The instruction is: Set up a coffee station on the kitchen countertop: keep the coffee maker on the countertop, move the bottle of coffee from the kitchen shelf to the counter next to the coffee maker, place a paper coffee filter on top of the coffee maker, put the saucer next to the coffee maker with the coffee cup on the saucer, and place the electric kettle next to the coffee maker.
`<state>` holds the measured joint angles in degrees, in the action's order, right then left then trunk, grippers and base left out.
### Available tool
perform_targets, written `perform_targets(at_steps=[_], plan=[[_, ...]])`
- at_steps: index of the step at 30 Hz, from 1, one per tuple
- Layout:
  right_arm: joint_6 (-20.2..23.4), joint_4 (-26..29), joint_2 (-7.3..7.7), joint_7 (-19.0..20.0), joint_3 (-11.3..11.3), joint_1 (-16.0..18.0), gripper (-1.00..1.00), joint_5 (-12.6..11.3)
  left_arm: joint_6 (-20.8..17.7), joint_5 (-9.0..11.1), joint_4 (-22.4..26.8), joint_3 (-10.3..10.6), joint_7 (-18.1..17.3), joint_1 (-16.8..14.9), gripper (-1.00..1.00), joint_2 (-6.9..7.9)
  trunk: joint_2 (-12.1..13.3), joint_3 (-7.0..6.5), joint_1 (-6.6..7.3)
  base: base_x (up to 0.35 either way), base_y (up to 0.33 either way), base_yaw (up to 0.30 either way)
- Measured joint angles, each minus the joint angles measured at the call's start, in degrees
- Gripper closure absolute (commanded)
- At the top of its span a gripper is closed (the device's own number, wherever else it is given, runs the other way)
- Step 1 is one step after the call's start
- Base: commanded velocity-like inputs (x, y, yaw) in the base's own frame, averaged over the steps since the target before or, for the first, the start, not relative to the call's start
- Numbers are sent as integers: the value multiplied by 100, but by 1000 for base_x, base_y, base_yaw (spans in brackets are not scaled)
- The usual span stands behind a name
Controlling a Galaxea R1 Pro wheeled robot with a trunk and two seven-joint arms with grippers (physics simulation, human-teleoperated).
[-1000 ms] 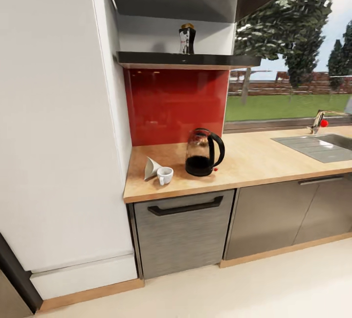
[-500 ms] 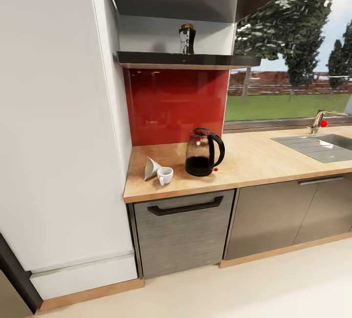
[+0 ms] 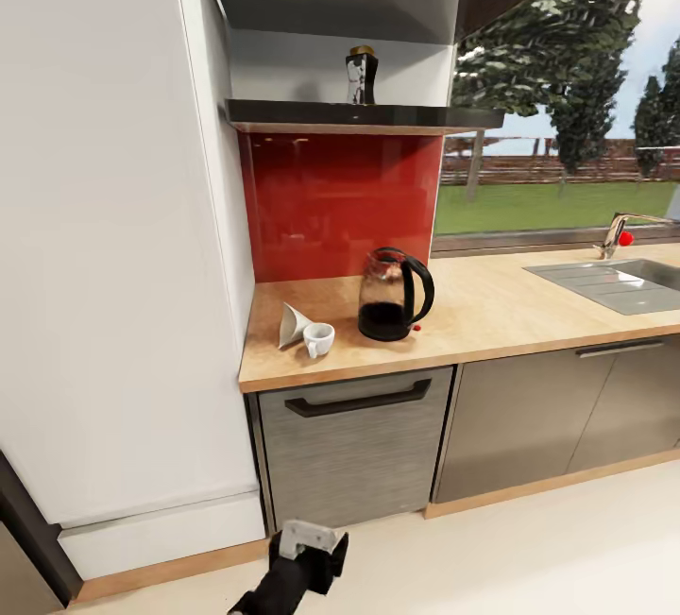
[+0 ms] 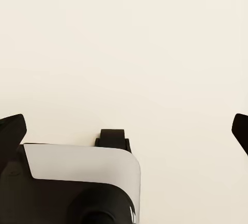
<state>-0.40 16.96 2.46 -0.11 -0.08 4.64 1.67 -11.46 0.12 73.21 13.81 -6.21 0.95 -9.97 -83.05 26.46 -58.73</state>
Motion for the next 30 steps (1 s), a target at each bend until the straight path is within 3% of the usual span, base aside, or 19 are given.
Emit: perform_targets(at_steps=[1, 3, 6, 8, 9, 11, 12, 16, 18, 21, 23, 24, 26, 27, 30], plan=[[0, 0, 0, 1, 0, 0, -100, 0, -438, 6, 530, 140, -2, -1, -100, 0, 0, -1, 0, 0, 0, 0], [0, 0, 0, 2, 0, 0, -100, 0, -804, 32, 964, 221, -24, -15, -100, 0, 0, 0, 0, 0, 0, 0], [0, 0, 0, 0, 0, -1, -100, 0, -998, 256, 1184, 260, -91, -123, -100, -1, 1, -1, 0, 0, 0, 0], [0, 0, 0, 0, 0, -1, -100, 0, -1098, 748, 1295, 280, -151, -377, -100, -1, 1, -1, 0, 0, 0, 0], [0, 0, 0, -2, 0, -1, -100, 0, -1218, 1494, 1349, 289, -176, -723, -100, -1, 1, -2, -1, 0, 0, 0], [-4, 0, 0, -4, -2, -1, -100, 0, -1520, 2311, 1383, 293, -198, -1199, -100, 0, 1, -2, -1, 0, 0, 0], [-5, 0, 0, -4, -4, -1, -100, 0, -1671, 2547, 1393, 294, -220, -1409, -100, 0, 1, -2, 0, 0, 0, 0], [-7, 0, 0, -5, -7, -1, -100, 0, -1942, 2872, 1410, 289, -510, -2004, -100, 0, 1, -1, 0, 0, 0, 0], [-8, 0, 0, -5, -6, -1, -100, 0, -2112, 3012, 1424, 74, -962, -2271, -100, 0, 1, -1, 0, 0, 0, 0], [-8, 0, 0, -5, -4, -1, -100, 0, -2150, 3068, 1427, -250, -1083, -2319, -100, 0, 0, -1, -1, 0, 0, 0], [-8, 0, 0, -5, -3, -1, -100, 0, -2284, 3103, 1429, -798, -1237, -2348, -100, 1, 1, -1, -1, 0, 0, 0], [-8, -3, 0, -5, -2, -1, -100, 0, -2345, 3113, 1429, -937, -1298, -2352, -100, 1, 0, -1, -1, 0, 0, 0], [-31, -10, 0, -5, -1, -1, -100, 4, -2545, 3134, 1424, -1459, -1602, -2363, -100, 2, 0, -1, -1, 0, 0, 0], [-302, -18, 0, -5, 3, -1, -100, 7, -2603, 3143, 1417, -1924, -1720, -2366, -100, 6, 1, -1, -1, 0, 0, 0], [-455, -24, 0, -5, 5, -2, -100, 7, -2625, 3159, 1410, -2215, -1756, -2366, -100, 4, 0, -1, 0, 0, 0, 0]])
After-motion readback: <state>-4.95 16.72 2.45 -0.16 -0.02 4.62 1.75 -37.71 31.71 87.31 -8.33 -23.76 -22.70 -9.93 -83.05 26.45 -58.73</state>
